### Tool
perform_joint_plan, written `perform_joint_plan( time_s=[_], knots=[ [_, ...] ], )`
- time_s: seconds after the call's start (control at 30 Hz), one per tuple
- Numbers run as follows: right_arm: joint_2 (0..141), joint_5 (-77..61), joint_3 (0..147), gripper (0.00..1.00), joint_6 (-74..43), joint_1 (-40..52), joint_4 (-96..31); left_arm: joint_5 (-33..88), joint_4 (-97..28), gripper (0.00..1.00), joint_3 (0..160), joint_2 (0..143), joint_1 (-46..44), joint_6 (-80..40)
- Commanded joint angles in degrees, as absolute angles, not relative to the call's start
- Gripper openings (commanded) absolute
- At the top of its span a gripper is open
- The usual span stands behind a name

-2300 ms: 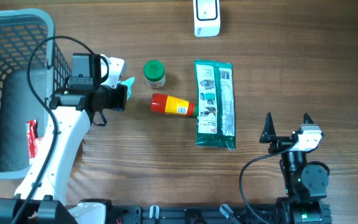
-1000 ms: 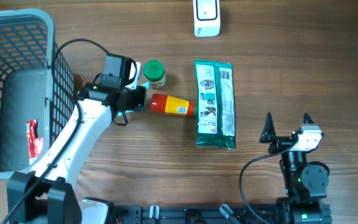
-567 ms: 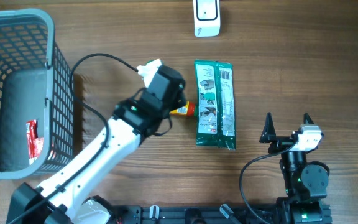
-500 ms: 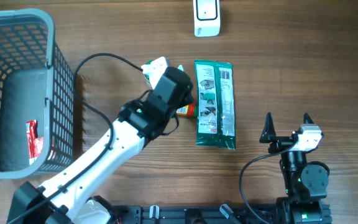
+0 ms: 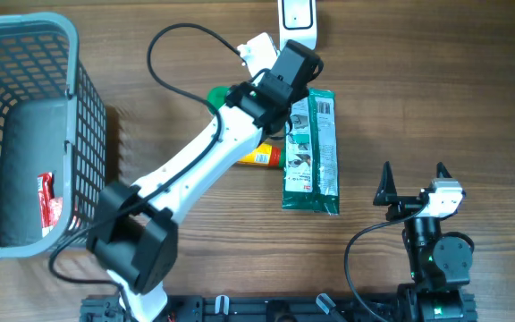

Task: Scan the item barcode
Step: 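Carry the wipes packet toward the white scanner with left gripper, then release the wipes packet beside the glove packet and withdraw, then reach into the basket and grasp the red snack stick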

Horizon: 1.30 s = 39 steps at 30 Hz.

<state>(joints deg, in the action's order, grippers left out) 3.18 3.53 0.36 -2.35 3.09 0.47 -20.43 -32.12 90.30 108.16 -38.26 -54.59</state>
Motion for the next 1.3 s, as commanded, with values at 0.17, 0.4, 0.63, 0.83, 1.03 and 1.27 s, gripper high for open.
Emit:
perform_joint_plan(
  time_s=[0.17,0.4,0.63,0.83,1.03,1.27],
  knots=[
    [3.1,4.4,0.3,1.00,-3.0,3.4,0.8,-22.8,-32.2,0.04,91.5,111.4,-36.9,-74.6],
    [3.1,4.4,0.3,1.00,-3.0,3.4,0.8,-21.5,-31.9,0.04,91.5,112.8,-36.9,-80.2],
    [3.1,4.4,0.3,1.00,-3.0,3.4,0.8,-25.6,-31.3,0.99,91.5,110.2,-36.4,-75.3],
    [3.1,4.4,0.3,1.00,-3.0,3.4,0.8,-37.3,-26.9,1.00,91.5,96.6,-36.5,-55.2],
    [3.1,4.4,0.3,1.00,-3.0,3.4,0.8,-53.6,-25.5,1.00,91.5,78.7,-35.5,-25.5],
    [3.1,4.4,0.3,1.00,-3.0,3.4,0.8,-58.8,-37.6,1.00,91.5,67.1,-19.8,-15.7]
  ],
)
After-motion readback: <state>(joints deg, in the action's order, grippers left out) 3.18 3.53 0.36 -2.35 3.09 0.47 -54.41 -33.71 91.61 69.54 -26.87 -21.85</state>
